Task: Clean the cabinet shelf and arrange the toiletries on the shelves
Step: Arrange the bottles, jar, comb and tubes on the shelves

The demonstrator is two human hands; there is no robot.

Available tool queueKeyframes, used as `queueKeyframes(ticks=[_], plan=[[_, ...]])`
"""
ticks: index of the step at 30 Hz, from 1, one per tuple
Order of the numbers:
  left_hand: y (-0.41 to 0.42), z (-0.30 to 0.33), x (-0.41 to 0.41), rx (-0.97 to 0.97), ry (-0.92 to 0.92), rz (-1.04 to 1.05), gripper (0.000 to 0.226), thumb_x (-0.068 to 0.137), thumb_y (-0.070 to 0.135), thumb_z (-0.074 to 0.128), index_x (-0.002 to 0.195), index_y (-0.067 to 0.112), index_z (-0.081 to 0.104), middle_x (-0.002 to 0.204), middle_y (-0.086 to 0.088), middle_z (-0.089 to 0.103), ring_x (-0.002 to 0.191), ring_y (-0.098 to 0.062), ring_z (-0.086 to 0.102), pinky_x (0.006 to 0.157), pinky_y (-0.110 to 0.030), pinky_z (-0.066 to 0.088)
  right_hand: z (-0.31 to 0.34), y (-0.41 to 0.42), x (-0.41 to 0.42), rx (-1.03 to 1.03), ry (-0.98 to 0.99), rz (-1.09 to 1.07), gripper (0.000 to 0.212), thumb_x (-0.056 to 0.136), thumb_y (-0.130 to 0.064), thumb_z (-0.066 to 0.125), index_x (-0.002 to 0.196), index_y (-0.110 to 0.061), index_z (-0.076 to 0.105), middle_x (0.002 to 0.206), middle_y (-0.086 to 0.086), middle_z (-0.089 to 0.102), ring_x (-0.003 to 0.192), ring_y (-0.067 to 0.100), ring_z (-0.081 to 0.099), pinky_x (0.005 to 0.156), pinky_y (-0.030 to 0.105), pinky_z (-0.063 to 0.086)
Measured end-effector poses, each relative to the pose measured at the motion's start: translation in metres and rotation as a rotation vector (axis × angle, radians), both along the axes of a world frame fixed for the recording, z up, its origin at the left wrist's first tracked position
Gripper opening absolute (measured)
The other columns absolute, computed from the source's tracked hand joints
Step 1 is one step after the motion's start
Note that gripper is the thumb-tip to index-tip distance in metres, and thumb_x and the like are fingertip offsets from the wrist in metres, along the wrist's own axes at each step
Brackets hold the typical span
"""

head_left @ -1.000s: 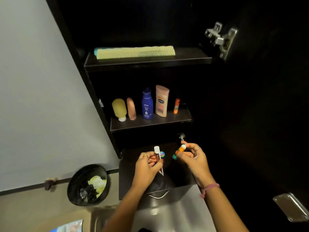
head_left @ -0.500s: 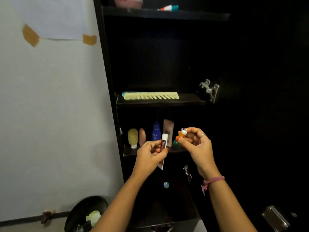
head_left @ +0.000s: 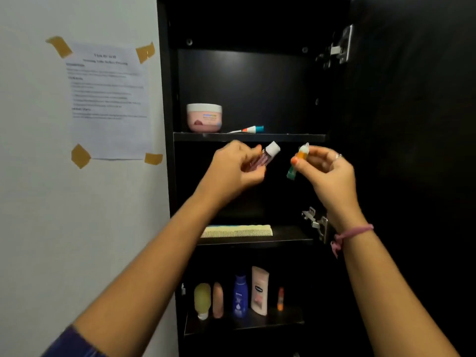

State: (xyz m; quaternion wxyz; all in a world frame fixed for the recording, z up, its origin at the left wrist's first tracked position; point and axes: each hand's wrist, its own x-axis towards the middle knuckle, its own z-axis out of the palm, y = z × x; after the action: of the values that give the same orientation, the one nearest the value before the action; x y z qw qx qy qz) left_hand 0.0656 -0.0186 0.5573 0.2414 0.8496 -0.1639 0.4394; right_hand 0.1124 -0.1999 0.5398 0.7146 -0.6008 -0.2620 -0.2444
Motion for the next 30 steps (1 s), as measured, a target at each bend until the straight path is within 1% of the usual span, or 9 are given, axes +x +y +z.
queueKeyframes(ticks=[3,6,9,11,16,19,20,25,30], plan=[[0.001,0.049,0.019,0.133,-0.067,0.091,0.042,0.082,0.022,0.068,0.123,0.011,0.062,0.103,-0.01,0.059,0.092,-0.015,0.057,0.073,-0.004,0.031,0.04,0.0,0.017,-0.017,-0.053,-0.034,0.033,0.078,-0.015,0.075,0.108,-0.01,0.063,0.095,0.0,0.071,0.082,0.001,0.067,0.065,0.008,0.049],[0.0,0.083,0.041,0.199,-0.043,0.175,0.044,0.087,0.026,0.063,0.128,0.012,0.057,0.115,-0.012,0.06,0.104,-0.021,0.058,0.081,-0.012,0.032,0.07,0.004,0.04,-0.069,-0.059,-0.083,0.031,0.08,-0.019,0.074,0.109,-0.013,0.064,0.093,-0.004,0.07,0.08,-0.001,0.066,0.06,0.008,0.048],[0.001,0.103,0.063,0.259,-0.001,0.217,0.044,0.09,0.024,0.059,0.131,0.01,0.054,0.12,-0.013,0.06,0.109,-0.024,0.058,0.087,-0.019,0.037,0.088,0.006,0.068,-0.126,-0.056,-0.149,0.029,0.081,-0.021,0.072,0.108,-0.015,0.064,0.098,-0.001,0.07,0.091,0.007,0.066,0.073,0.019,0.053],[0.003,0.111,0.078,0.299,0.031,0.245,0.041,0.09,0.023,0.057,0.13,0.01,0.056,0.117,-0.013,0.062,0.107,-0.025,0.058,0.077,-0.016,0.032,0.094,0.006,0.086,-0.163,-0.056,-0.184,0.026,0.082,-0.021,0.07,0.107,-0.016,0.064,0.1,0.0,0.069,0.095,0.011,0.066,0.082,0.028,0.055],[0.011,0.121,0.112,0.346,0.188,0.275,0.024,0.09,0.023,0.055,0.106,0.013,0.069,0.085,-0.009,0.065,0.08,-0.023,0.058,0.067,-0.024,0.033,0.102,0.009,0.122,-0.308,-0.045,-0.275,0.025,0.085,-0.021,0.066,0.109,-0.013,0.064,0.101,0.002,0.068,0.097,0.015,0.064,0.091,0.038,0.054],[0.015,0.127,0.128,0.352,0.269,0.273,0.026,0.09,0.022,0.057,0.113,0.016,0.068,0.102,-0.009,0.069,0.092,-0.023,0.061,0.073,-0.024,0.039,0.107,0.014,0.134,-0.513,-0.092,-0.397,0.029,0.09,-0.021,0.06,0.117,-0.012,0.062,0.109,0.006,0.068,0.104,0.018,0.062,0.092,0.026,0.048],[0.015,0.129,0.132,0.363,0.289,0.28,0.027,0.09,0.022,0.058,0.115,0.016,0.067,0.107,-0.009,0.068,0.096,-0.023,0.06,0.074,-0.025,0.039,0.11,0.016,0.136,-0.579,-0.106,-0.437,0.03,0.091,-0.022,0.058,0.12,-0.013,0.061,0.112,0.007,0.067,0.107,0.02,0.061,0.092,0.025,0.047],[0.019,0.134,0.143,0.437,0.383,0.285,0.031,0.088,0.023,0.063,0.117,0.014,0.066,0.116,-0.008,0.066,0.106,-0.025,0.058,0.089,-0.03,0.045,0.116,0.026,0.155,-0.973,-0.111,-0.568,0.029,0.093,-0.033,0.055,0.118,-0.02,0.063,0.116,0.01,0.065,0.113,0.03,0.055,0.097,0.044,0.048],[0.025,0.136,0.144,0.415,0.419,0.238,0.03,0.086,0.021,0.066,0.115,0.014,0.067,0.117,-0.003,0.066,0.099,-0.016,0.059,0.085,-0.023,0.041,0.122,0.027,0.156,-1.095,-0.056,-0.501,0.029,0.089,-0.033,0.062,0.114,-0.02,0.067,0.119,0.007,0.064,0.112,0.027,0.056,0.099,0.043,0.048]])
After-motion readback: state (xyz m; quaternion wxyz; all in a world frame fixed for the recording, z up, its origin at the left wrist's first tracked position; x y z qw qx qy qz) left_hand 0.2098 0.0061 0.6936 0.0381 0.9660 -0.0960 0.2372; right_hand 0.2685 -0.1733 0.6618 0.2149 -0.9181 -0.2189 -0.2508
